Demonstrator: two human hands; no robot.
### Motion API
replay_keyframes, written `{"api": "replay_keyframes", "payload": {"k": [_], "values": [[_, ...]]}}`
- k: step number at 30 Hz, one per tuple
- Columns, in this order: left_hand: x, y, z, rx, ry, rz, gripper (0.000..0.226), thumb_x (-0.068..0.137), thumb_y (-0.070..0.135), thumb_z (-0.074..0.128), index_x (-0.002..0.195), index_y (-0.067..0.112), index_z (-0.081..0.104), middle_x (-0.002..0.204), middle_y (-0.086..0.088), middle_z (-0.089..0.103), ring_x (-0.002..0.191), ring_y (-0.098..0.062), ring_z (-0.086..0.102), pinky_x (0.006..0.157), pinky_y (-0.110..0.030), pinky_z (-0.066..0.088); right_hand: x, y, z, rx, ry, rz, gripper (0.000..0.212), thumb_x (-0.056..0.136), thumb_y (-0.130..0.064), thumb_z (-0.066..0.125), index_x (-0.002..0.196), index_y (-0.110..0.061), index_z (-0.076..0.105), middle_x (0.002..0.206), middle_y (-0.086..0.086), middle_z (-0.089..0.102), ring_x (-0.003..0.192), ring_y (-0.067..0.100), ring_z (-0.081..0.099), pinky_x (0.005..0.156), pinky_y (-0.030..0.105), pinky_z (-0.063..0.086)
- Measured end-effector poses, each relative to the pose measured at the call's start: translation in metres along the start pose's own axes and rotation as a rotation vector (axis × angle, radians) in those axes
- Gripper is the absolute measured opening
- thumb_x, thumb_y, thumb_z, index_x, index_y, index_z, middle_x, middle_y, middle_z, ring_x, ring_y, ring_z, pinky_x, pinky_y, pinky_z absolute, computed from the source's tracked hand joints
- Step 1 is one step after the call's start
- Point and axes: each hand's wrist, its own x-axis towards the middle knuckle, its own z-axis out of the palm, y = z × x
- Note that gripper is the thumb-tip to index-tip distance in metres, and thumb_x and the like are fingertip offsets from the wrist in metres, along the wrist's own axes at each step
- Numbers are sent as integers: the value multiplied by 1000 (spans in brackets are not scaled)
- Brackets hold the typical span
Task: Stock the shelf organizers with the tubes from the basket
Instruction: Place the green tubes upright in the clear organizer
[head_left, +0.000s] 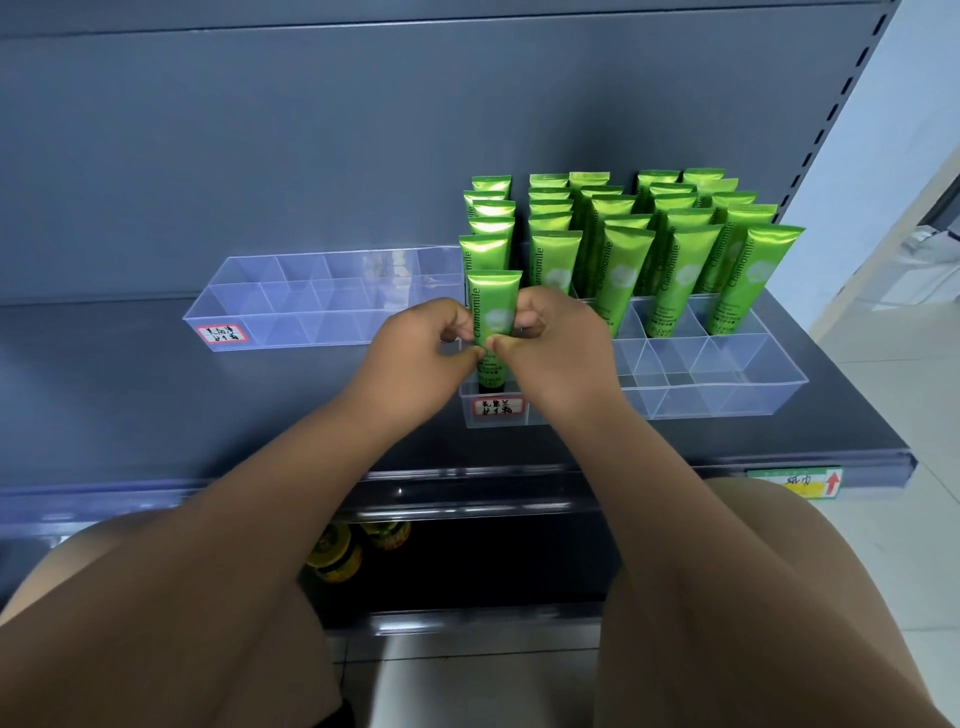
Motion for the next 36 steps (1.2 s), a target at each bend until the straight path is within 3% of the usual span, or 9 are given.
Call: {"api": "replay_keyframes", "payload": {"k": [7, 11, 20, 24, 28, 32, 36], "values": [[-2, 3, -1, 10, -3, -27, 24, 85, 7, 77, 83, 24, 61, 83, 20, 61, 85, 3, 58, 70, 2, 35, -6, -5, -3, 32, -23, 21, 23, 79, -3, 72, 94, -20, 69, 86, -6, 73, 84, 12, 70, 80, 43, 59], [-2, 4, -2, 26, 0, -44, 21, 85, 10, 77, 84, 24, 62, 85, 18, 62, 90, -7, 61, 69, 1, 36, -10, -10, -5, 48, -29, 42, 27, 80, -1, 71, 98, -21, 69, 88, -8, 72, 84, 10, 69, 81, 40, 59], [-6, 9, -4, 26, -15, -108, 15, 87, 15, 78, 91, 18, 64, 92, 12, 64, 95, -10, 62, 72, 0, 36, -16, -16, -11, -8, -13, 57, 26, 83, -8, 69, 107, -18, 65, 99, -5, 69, 92, 19, 66, 85, 43, 57], [-15, 16, -10, 126, 30, -155, 18, 93, 30, 71, 103, 16, 67, 105, 5, 68, 104, -17, 61, 88, -29, 50, -26, -23, -18, -109, 41, 56, 43, 90, -14, 63, 131, -21, 58, 114, -4, 63, 101, 20, 63, 85, 38, 55], [-32, 28, -23, 305, 57, -184, 44, 99, 44, 58, 131, 13, 62, 132, -3, 64, 128, -25, 52, 99, -36, 44, -44, -36, -17, -330, 184, -83, 46, 95, -20, 58, 139, -11, 50, 126, 9, 59, 110, 32, 57, 84, 38, 47], [-46, 31, -39, 695, 70, -92, 61, 101, 57, 34, 137, 12, 55, 140, -8, 59, 139, -31, 45, 121, -52, 24, -57, -52, -10, -392, 282, -240, 51, 95, -26, 58, 142, -7, 49, 137, 8, 55, 128, 30, 49, 100, 42, 47], [-67, 31, -71, 854, 110, -101, 78, 97, 63, 19, 148, 11, 47, 157, -10, 45, 150, -33, 32, 123, -57, 18, -65, -75, 1, -392, 211, -391, 53, 98, -34, 54, 145, -10, 49, 147, 6, 51, 143, 27, 39, 116, 44, 36]]}}
